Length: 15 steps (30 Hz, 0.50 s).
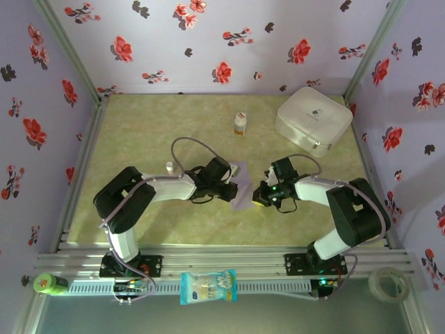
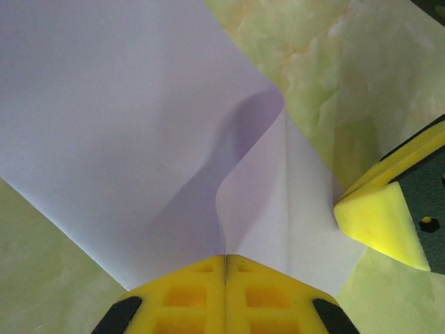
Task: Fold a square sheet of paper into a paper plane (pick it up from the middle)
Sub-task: Fold the triangle a second time at the center of the table.
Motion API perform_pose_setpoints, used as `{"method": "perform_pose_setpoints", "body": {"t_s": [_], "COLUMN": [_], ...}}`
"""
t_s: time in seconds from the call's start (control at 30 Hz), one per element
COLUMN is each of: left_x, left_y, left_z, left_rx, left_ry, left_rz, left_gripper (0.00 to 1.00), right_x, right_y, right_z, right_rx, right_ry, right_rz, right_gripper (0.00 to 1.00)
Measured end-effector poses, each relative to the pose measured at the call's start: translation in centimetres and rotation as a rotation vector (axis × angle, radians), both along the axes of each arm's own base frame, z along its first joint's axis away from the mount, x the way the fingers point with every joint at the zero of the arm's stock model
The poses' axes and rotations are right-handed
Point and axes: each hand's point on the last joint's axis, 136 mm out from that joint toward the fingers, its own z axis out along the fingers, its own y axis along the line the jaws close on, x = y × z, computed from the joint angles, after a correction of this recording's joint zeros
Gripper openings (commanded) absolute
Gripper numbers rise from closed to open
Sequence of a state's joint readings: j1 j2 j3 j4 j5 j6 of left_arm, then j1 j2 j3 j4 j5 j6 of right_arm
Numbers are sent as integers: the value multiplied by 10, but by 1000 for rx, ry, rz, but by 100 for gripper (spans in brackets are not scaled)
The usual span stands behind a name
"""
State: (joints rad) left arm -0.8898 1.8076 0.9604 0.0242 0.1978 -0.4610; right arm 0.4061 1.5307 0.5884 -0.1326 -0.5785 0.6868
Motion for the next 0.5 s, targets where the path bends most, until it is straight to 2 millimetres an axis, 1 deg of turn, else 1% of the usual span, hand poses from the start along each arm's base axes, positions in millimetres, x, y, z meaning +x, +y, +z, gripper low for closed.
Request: {"method": "perform_pose_setpoints", "body": {"t_s": [0.27,0.5], "left_x": [5,10], "left_y": [0,4], "left_z": [-4,-7], "left_rx": [16,42], "left_ry": [-10,-25], "left_rz": [11,25], "left_gripper": [0,0], "right_x": [0,0], "right_y": [0,0], "right_z": [0,0], "right_rx": [0,0], "right_ry": [0,0], "right_rz": [0,0], "right_gripper": [2,1]}}
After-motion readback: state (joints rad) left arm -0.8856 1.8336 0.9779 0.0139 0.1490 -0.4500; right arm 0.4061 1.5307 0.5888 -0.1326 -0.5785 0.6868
